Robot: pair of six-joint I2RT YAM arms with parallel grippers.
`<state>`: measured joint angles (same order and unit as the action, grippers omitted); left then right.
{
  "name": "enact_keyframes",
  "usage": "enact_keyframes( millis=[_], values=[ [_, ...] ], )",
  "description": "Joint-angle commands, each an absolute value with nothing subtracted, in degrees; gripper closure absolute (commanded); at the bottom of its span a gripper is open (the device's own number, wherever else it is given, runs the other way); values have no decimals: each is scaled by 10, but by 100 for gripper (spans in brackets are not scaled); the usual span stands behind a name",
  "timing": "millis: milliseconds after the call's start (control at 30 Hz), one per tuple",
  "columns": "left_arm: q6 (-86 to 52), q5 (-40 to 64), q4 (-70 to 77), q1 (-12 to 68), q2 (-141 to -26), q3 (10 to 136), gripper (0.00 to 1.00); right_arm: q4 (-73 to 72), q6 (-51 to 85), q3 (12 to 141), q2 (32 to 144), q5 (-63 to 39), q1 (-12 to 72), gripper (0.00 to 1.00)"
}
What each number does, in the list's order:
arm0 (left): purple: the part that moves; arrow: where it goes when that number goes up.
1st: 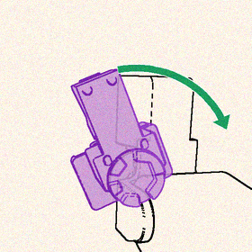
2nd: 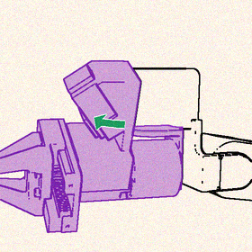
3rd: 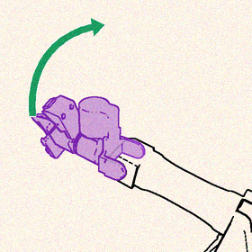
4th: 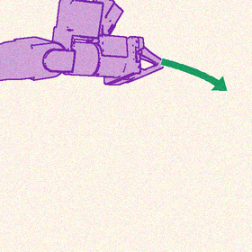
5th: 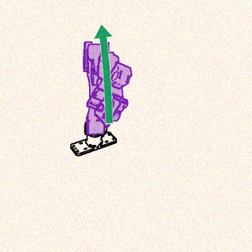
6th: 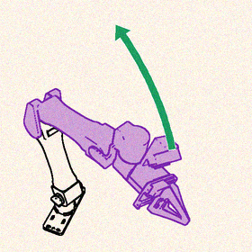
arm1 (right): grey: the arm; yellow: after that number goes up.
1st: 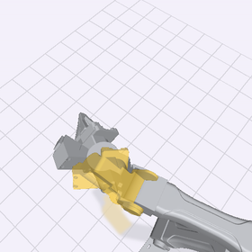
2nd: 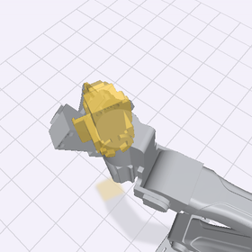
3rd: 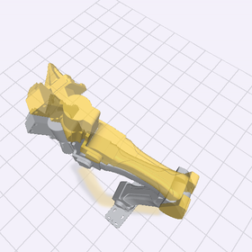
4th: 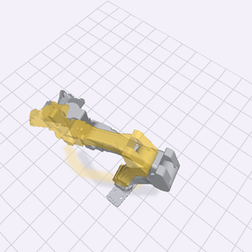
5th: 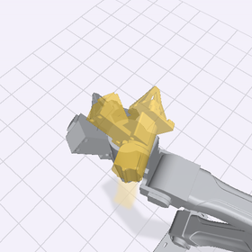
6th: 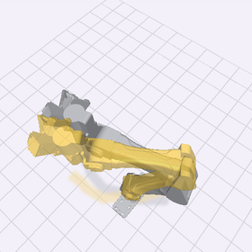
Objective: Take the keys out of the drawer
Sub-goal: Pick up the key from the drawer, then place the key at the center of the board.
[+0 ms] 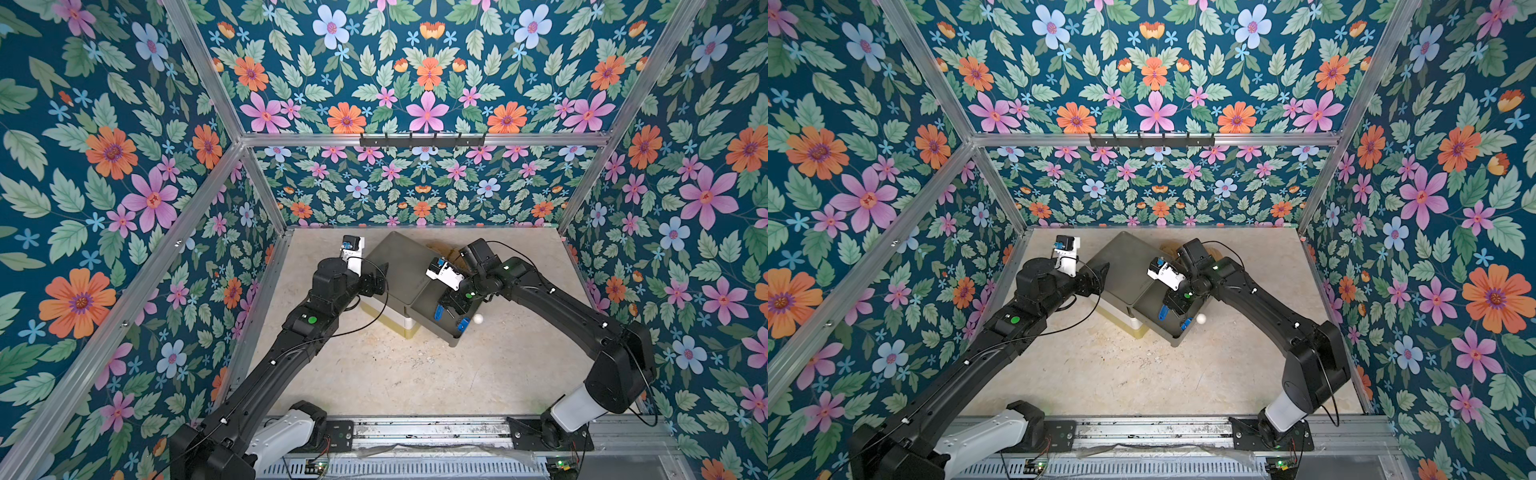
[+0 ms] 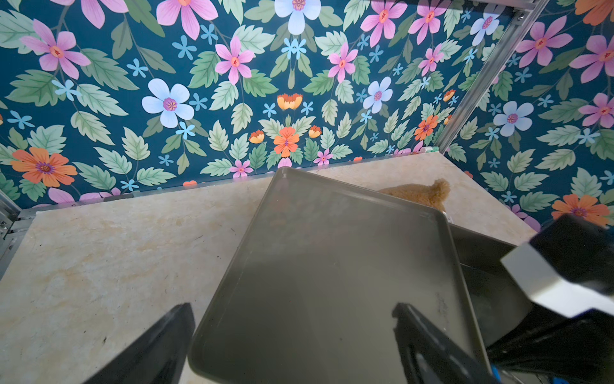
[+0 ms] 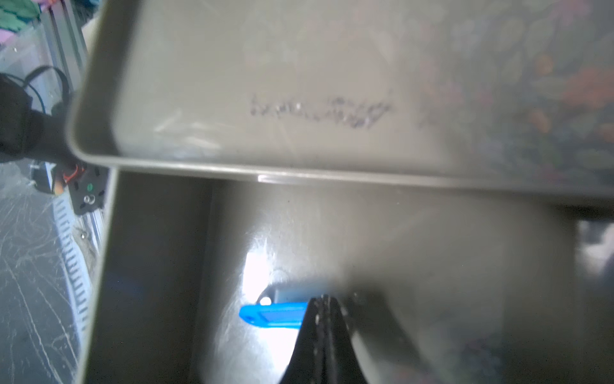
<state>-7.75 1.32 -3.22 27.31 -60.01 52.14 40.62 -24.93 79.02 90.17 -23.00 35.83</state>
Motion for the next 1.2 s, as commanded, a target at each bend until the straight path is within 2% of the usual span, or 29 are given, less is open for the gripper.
enact_keyframes(
  millis=[0, 267, 433, 500, 667, 800, 967, 1167],
  values=[
    [-78, 19, -24, 272, -604, 527, 1, 356, -213, 791, 876, -207, 358, 100],
    [-76, 51, -5, 274, -624, 543, 1, 242, -101, 754, 786, -148, 333, 100],
    [-75, 79, 0, 274, -649, 566, 1, 171, -14, 726, 723, -71, 309, 100],
    [-76, 93, 5, 274, -660, 576, 1, 159, 55, 715, 701, 13, 298, 100],
    [-81, 123, 13, 279, -685, 602, 1, 191, 184, 700, 668, 149, 254, 100],
    [-81, 150, 11, 284, -712, 627, 1, 259, 289, 701, 665, 118, 171, 100],
    [-90, 163, 7, 287, -741, 651, 1, 364, 353, 721, 700, -26, 55, 100],
    [-96, 180, 6, 292, -771, 670, 1, 412, 378, 703, 744, -99, 21, 100]
  ],
)
